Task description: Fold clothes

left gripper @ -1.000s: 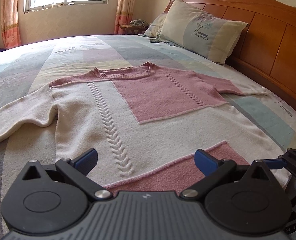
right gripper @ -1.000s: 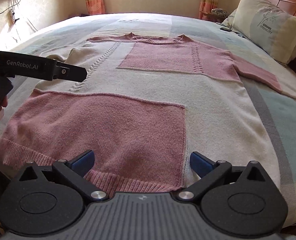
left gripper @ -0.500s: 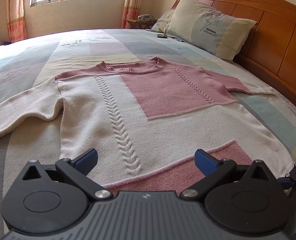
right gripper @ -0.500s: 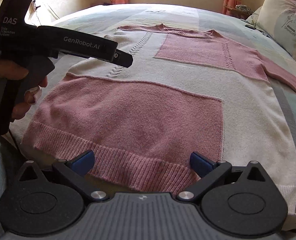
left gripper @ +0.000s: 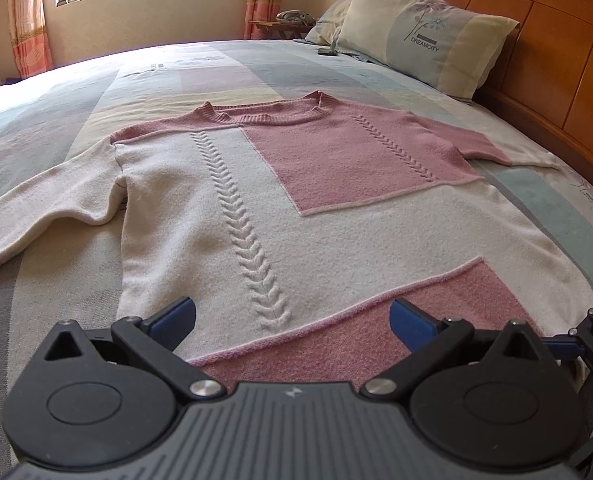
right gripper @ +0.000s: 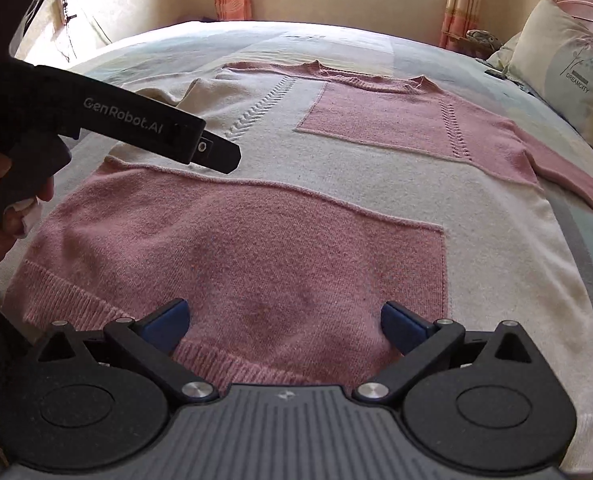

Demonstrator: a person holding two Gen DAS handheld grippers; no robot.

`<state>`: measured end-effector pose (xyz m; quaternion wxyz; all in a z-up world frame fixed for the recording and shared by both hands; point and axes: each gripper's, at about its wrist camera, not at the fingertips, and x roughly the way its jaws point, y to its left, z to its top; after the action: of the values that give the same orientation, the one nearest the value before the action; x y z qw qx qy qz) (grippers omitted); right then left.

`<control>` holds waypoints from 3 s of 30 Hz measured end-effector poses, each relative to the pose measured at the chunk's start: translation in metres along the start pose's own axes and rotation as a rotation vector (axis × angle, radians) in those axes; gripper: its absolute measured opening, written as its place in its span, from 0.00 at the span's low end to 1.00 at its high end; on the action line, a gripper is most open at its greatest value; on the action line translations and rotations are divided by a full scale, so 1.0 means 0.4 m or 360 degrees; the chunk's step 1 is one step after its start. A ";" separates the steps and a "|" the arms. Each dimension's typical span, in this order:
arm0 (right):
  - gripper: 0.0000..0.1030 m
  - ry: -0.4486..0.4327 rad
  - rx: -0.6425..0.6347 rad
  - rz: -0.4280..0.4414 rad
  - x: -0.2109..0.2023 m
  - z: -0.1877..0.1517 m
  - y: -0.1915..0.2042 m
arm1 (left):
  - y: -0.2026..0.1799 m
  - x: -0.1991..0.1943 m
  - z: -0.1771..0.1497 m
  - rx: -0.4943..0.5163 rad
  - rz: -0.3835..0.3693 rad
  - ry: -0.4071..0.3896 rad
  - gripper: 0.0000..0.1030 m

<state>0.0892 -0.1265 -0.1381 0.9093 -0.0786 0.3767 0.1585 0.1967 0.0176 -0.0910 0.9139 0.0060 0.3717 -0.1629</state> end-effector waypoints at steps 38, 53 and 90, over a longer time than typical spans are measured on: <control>1.00 -0.0053 0.0128 -0.0116 0.048 -0.015 -0.204 | 0.054 0.102 0.071 -0.0187 -0.0206 0.0073 0.99; 1.00 0.0089 0.0127 -0.0105 0.049 0.012 -0.206 | 0.218 0.154 0.160 -0.0493 -0.0015 0.0002 0.99; 1.00 0.0039 0.0152 -0.0152 0.060 0.014 -0.199 | 0.611 0.063 0.076 -0.1288 0.0401 -0.0363 0.99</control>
<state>0.1366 -0.1940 -0.1494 0.9138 -0.0551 0.3908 0.0959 0.3083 0.2373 -0.1130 0.8905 -0.3254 0.2987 0.1090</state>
